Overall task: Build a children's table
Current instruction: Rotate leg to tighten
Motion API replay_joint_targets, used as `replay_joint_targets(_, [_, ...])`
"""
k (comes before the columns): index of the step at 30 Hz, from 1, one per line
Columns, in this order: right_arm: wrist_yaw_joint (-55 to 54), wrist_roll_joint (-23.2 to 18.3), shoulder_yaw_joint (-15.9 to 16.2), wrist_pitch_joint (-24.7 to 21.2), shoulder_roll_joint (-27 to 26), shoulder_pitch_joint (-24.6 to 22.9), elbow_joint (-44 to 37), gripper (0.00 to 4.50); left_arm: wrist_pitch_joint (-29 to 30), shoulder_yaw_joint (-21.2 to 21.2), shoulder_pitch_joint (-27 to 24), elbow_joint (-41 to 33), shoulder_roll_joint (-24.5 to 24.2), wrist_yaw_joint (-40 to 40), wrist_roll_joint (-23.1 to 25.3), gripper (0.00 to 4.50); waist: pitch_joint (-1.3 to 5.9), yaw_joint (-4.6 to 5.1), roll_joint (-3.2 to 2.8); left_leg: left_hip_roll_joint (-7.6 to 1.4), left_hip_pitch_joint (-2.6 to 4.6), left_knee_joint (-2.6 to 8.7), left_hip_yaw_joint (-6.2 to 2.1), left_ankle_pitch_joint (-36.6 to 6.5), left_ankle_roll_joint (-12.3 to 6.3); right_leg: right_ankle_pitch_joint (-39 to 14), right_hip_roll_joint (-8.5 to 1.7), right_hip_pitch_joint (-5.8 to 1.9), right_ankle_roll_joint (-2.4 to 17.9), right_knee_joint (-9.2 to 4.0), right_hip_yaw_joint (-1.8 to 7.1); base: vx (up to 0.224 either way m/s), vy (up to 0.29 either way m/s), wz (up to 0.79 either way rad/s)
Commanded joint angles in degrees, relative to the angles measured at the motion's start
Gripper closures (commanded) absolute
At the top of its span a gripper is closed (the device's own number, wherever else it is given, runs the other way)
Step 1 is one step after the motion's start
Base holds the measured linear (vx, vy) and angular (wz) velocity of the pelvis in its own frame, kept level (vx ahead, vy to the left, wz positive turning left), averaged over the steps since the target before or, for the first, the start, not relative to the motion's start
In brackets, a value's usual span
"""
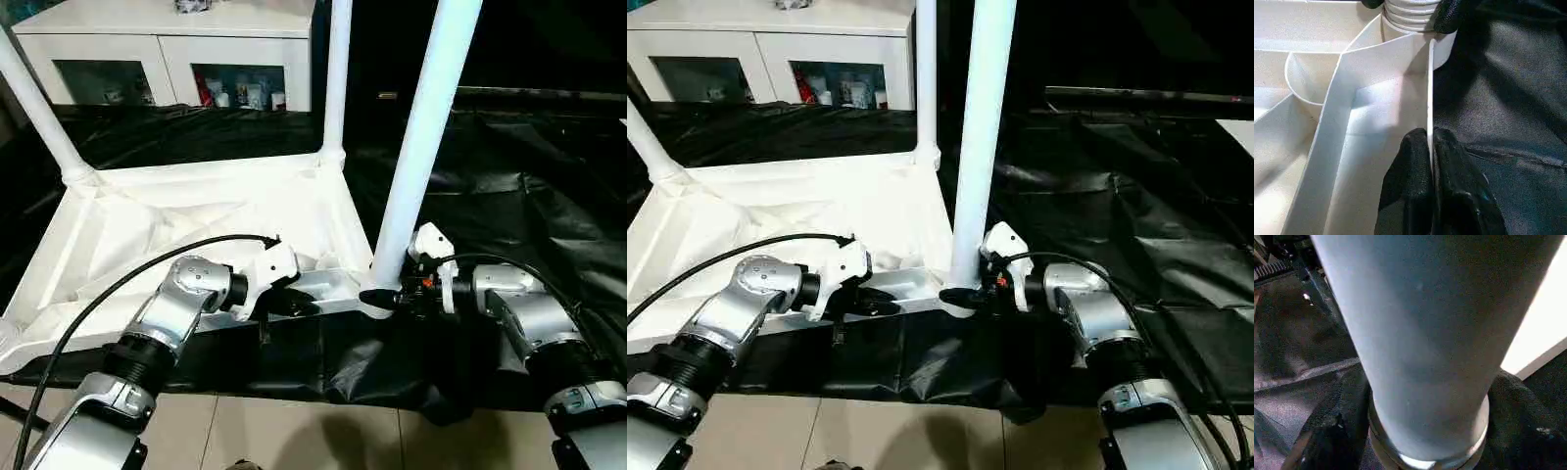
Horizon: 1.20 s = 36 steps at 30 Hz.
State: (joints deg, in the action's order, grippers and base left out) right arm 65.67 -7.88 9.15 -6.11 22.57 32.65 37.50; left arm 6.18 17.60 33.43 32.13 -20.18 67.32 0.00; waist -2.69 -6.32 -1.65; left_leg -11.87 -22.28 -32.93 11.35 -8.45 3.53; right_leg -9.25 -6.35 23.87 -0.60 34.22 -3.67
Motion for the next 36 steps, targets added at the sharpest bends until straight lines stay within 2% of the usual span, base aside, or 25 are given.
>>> replay_joint_targets(1, [-1.5, -0.4, -0.9, -0.2, -1.1, -0.1, 0.3, 1.75, 0.3, -0.4, -0.3, -1.5, 1.3, 0.3, -1.6, 4.5, 4.09, -0.04, 1.22, -0.98, 0.99, 3.19, -0.26, -13.8, -3.19, -13.5, -1.51, -2.92, 12.7, -3.5, 1.51, 0.0, 0.0, 0.0])
replay_joint_targets(3, [-11.7, 0.9, -3.0, 0.5, -3.8, -0.3, 2.2, 1.76, 0.7, -1.2, 0.7, 0.8, 3.3, -4.4, -0.6, 4.5, 3.97, 0.15, 1.3, -0.96, 0.95, 3.25, -0.25, -13.9, -2.88, -14.2, -1.53, -2.79, 12.5, -3.58, 1.58, 0.0, 0.0, 0.0])
replay_joint_targets(4, [-12.6, 1.0, -3.1, 0.5, -4.1, -0.3, 2.3, 1.76, 0.6, -1.2, 0.8, 1.1, 3.5, -4.9, -0.5, 4.5, 3.9, 0.44, 1.29, -0.85, 1.04, 3.39, -0.36, -14.8, -2.13, -16.2, -1.63, -2.7, 11.9, -3.87, 1.59, 0.0, 0.0, 0.0])
replay_joint_targets(5, [-20.7, 1.4, -5.0, 0.2, -6.8, -0.4, 3.7, 1.76, 0.4, -1.4, 1.9, 3.3, 5.3, -9.2, 0.8, 4.5, 3.89, 0.59, 1.29, -0.75, 0.96, 3.41, -0.41, -15.1, -1.71, -17.0, -1.63, -2.73, 11.6, -3.86, 1.56, 0.0, 0.0, 0.0])
replay_joint_targets(7, [-25.8, 1.2, -6.3, -0.3, -8.9, -0.8, 3.8, 1.76, 0.4, -1.6, 2.9, 5.0, 6.8, -12.5, 1.6, 4.5, 3.75, 0.99, 1.32, -0.69, 1.34, 3.64, -0.48, -16.7, -0.55, -19.8, -1.61, -2.52, 10.5, -4.27, 1.59, 0.0, 0.0, 0.0])
replay_joint_targets(9, [-33.8, 1.0, -8.2, -1.0, -12.7, -1.4, 3.4, 1.76, 0.9, -1.7, 4.3, 7.0, 9.2, -17.3, 2.8, 4.5, 3.75, 1.32, 1.21, -0.69, 1.42, 3.76, -0.59, -18.3, -0.27, -21.3, -1.57, -2.45, 9.6, -4.62, 1.58, 0.0, 0.0, 0.0])
replay_joint_targets(10, [-38.2, 1.3, -8.8, -0.9, -14.9, -1.8, 3.1, 1.76, 1.1, -1.7, 5.0, 8.0, 10.6, -20.1, 3.4, 4.5, 3.75, 1.4, 0.89, -0.61, 1.43, 3.81, -0.59, -18.6, -0.07, -21.7, -1.56, -2.35, 9.3, -4.78, 1.62, 0.0, 0.0, 0.0])
replay_joint_targets(12, [-42.1, 2.0, -8.8, -0.8, -17.1, -2.2, 2.8, 1.76, 1.2, -1.4, 5.5, 8.4, 12.0, -22.3, 4.0, 4.5, 3.82, 1.37, 0.99, -0.59, 1.46, 3.89, -0.65, -18.8, 0.23, -21.8, -1.59, -2.44, 9.0, -4.8, 1.56, 0.0, 0.0, 0.0])
replay_joint_targets(15, [-44.5, 2.6, -8.7, -0.2, -19.0, -2.5, 2.5, 1.76, 1.1, -1.1, 5.7, 8.6, 13.2, -23.6, 4.6, 4.5, 3.77, 1.37, 0.82, -0.62, 1.51, 3.98, -0.69, -20.1, 0.1, -22.1, -1.55, -2.32, 8.5, -5.03, 1.52, 0.0, 0.0, 0.0])
replay_joint_targets(18, [-44.5, 3.8, -7.1, 1.5, -20.8, -3.1, 1.7, 1.76, 0.3, -0.9, 5.7, 9.1, 14.3, -23.9, 5.2, 4.5, 3.74, 1.39, 0.79, -0.6, 1.46, 4.09, -0.74, -20.9, 0.07, -22.4, -1.56, -2.35, 8.2, -5.12, 1.5, 0.0, 0.0, 0.0])
replay_joint_targets(19, [-43.8, 3.7, -6.7, 2.1, -21.3, -3.3, 1.2, 1.2, 0.1, -0.8, 5.6, 9.2, 14.5, -23.4, 5.2, 4.5, 3.72, 1.36, 0.65, -0.61, 1.46, 4.11, -0.73, -21.1, 0.0, -22.3, -1.57, -2.28, 8.1, -5.24, 1.52, 0.0, 0.0, 0.0])
replay_joint_targets(21, [-41.1, 2.9, -6.5, 3.0, -20.7, -3.1, 0.7, 1.07, -0.2, -0.7, 5.2, 8.6, 14.1, -21.8, 5.0, 4.5, 3.71, 1.33, 0.8, -0.59, 1.56, 4.08, -0.7, -21.4, -0.24, -22.2, -1.56, -2.29, 8.2, -5.25, 1.55, 0.0, 0.0, 0.0])
replay_joint_targets(22, [-40.5, 2.7, -6.6, 3.3, -20.3, -2.9, 0.8, 1.07, -0.1, -0.8, 5.0, 8.4, 13.9, -21.3, 4.8, 4.5, 3.77, 1.33, 0.85, -0.6, 1.31, 4.09, -0.77, -20.8, -0.57, -21.7, -1.68, -2.54, 8.3, -5.08, 1.55, 0.0, 0.0, 0.0])
replay_joint_targets(23, [-38.0, 1.8, -7.0, 3.2, -19.2, -2.3, 0.7, 0.89, 0.0, -0.9, 4.8, 8.0, 13.3, -20.5, 4.6, 4.5, 3.84, 1.3, 0.8, -0.63, 1.21, 4.07, -0.76, -20.1, -0.92, -20.7, -1.63, -2.66, 8.5, -4.98, 1.54, 0.0, 0.0, 0.0])
replay_joint_targets(24, [-35.7, 1.2, -7.2, 3.2, -18.0, -1.8, 0.6, 0.78, 0.2, -1.0, 4.5, 7.6, 12.7, -19.4, 4.3, 4.5, 3.8, 1.31, 1.03, -0.65, 1.2, 4.08, -0.72, -20.0, -1.15, -20.5, -1.6, -2.64, 8.5, -5.01, 1.52, 0.0, 0.0, 0.0])
replay_joint_targets(27, [-30.4, 1.1, -6.4, 2.4, -15.0, -1.2, -0.1, 0.56, 0.2, -1.2, 4.1, 6.7, 11.6, -16.6, 3.5, 4.5, 3.95, 1.17, 0.98, -0.66, 0.94, 3.82, -0.62, -17.9, -2.09, -17.7, -1.64, -2.94, 9.6, -4.62, 1.56, 0.0, 0.0, 0.0])
replay_joint_targets(29, [-20.8, 1.0, -4.2, 2.7, -10.6, -1.8, -2.0, 0.44, -0.6, -1.5, 3.5, 5.7, 10.2, -13.4, 2.3, 4.5, 4.03, 1.02, 0.78, -0.69, 0.97, 3.58, -0.51, -16.5, -2.82, -15.0, -1.56, -3.09, 10.7, -4.33, 1.49, 0.0, 0.0, 0.0])
replay_joint_targets(32, [-14.7, 0.1, -3.7, 1.9, -7.6, -1.8, -3.0, 0.44, -0.8, -2.0, 2.9, 4.8, 9.3, -10.6, 1.0, 4.5, 4.13, 0.85, 1.0, -0.73, 0.7, 3.28, -0.33, -14.2, -4.25, -11.6, -1.42, -3.4, 12.3, -3.85, 1.38, 0.0, 0.0, 0.0])
replay_joint_targets(36, [-5.5, -1.4, -3.3, 0.4, -3.3, -1.2, -4.0, 0.44, -0.1, -2.1, 1.2, 1.3, 7.0, -3.1, -1.7, 4.5, 4.25, 0.6, 1.03, -0.86, 0.71, 3.08, -0.27, -12.6, -5.15, -10.5, -1.47, -3.47, 13.4, -3.56, 1.32, 0.0, 0.0, 0.0])
